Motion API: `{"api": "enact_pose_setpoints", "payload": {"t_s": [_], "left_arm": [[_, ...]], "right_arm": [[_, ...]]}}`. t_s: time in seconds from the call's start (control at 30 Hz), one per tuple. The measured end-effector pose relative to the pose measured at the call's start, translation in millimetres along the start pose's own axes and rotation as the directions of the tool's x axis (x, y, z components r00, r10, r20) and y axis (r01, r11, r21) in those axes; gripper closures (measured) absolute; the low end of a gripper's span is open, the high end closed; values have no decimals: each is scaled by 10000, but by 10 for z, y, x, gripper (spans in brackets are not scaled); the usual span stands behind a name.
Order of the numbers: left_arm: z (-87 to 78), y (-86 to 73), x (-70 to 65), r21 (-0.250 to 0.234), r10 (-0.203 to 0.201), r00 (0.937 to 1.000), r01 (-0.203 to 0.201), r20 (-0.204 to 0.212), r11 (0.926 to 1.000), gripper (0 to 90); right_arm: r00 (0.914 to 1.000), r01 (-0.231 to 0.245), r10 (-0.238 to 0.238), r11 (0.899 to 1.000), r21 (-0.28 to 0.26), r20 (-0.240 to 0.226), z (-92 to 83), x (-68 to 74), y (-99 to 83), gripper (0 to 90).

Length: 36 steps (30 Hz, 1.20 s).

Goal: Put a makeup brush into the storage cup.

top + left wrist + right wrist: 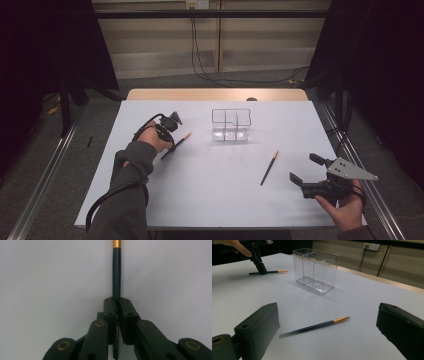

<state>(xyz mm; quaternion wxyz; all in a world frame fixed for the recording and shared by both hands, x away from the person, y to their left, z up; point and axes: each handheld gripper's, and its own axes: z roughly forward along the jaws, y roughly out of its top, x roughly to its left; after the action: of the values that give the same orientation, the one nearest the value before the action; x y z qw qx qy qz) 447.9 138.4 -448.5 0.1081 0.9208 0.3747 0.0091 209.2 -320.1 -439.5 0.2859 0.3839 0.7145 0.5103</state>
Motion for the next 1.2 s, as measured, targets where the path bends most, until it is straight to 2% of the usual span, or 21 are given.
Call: {"api": "enact_pose_setpoints", "payload": {"t_s": [0.2, 0.37, 0.47, 0.53, 0.57, 0.63, 0.7, 0.77, 0.8, 0.83, 0.87, 0.9, 1.0, 1.03, 1.07, 1.1, 1.13, 1.17, 1.2], "left_arm": [[-13, 4, 4, -68, -90, 9999, 91, 50, 9999, 848], [-30, -31, 32, -720, -390, 9992, 390, 14, 9966, 849], [-35, -65, 33, -1264, -583, 9982, 594, 123, 9902, 848], [-40, -85, 24, -1835, -769, 9969, 784, 154, 9799, 849], [-56, -91, 29, -1951, -748, 9971, 764, 155, 9778, 849], [-69, -104, 32, -2394, -835, 9962, 865, 227, 9671, 849], [-89, -112, 27, -2604, -877, 9958, 919, 278, 9611, 850], [-109, -122, 16, -3064, -955, 9942, 1061, 492, 9460, 850], [-109, -126, 1, -3346, -1137, 9916, 1279, 616, 9336, 850], [-112, -131, -8, -3514, -1179, 9907, 1343, 678, 9266, 850], [-107, -132, -29, -3747, -1334, 9879, 1536, 795, 9143, 850], [-113, -139, -25, -3838, -1187, 9897, 1405, 800, 9127, 850], [-117, -149, -62, -4354, -1384, 9832, 1768, 1186, 8827, 851], [-124, -154, -70, -4433, -1361, 9846, 1709, 1095, 8799, 850], [-128, -160, -79, -4575, -1366, 9844, 1725, 1107, 8723, 850], [-132, -166, -94, -4808, -1457, 9832, 1808, 1097, 8580, 850], [-141, -173, -98, -4840, -1408, 9843, 1749, 1063, 8574, 851], [-148, -180, -108, -4964, -1415, 9839, 1772, 1091, 8498, 851], [-149, -184, -121, -5184, -1462, 9834, 1808, 1073, 8358, 850]], "right_arm": [[10000, -1, 1, 10000, -12, -6, 0, -13, -5, 38], [10000, -20, 20, 10000, -21, 7, -10, -28, -9, 38], [10000, -55, 55, 10000, -47, 29, -14, -31, -11, 38], [10000, -54, 54, 10000, -42, 8, -15, -33, -11, 38], [10000, -54, 54, 10000, -43, 34, -13, -32, -10, 38], [10000, -44, 44, 10000, -26, 22, -11, -28, -8, 38], [10000, -61, 61, 10000, -19, 72, -7, -21, -8, 38], [10000, -57, 57, 10000, 5, 47, -7, -20, -7, 37], [10000, -53, 53, 10000, 10, 63, -8, -20, -6, 37], [9999, -75, 75, 10000, -15, 75, -6, -18, -7, 37], [9999, -69, 69, 10000, -20, 75, -7, -19, -6, 37], [10000, -60, 60, 10000, -16, 79, -6, -21, -7, 37], [10000, -58, 58, 10000, 21, 53, -6, -20, -8, 37], [10000, -52, 52, 10000, 12, 28, -6, -19, -7, 37], [10000, -57, 57, 10000, -14, 2, -4, -19, -7, 37], [10000, -54, 54, 10000, 5, 14, -5, -18, -7, 37], [10000, -20, 20, 10000, -9, 41, -2, -21, -7, 37], [10000, -9, 9, 10000, -14, 15, -1, -22, -8, 37], [10000, -5, 5, 10000, -18, 34, -1, -22, -8, 37]]}}
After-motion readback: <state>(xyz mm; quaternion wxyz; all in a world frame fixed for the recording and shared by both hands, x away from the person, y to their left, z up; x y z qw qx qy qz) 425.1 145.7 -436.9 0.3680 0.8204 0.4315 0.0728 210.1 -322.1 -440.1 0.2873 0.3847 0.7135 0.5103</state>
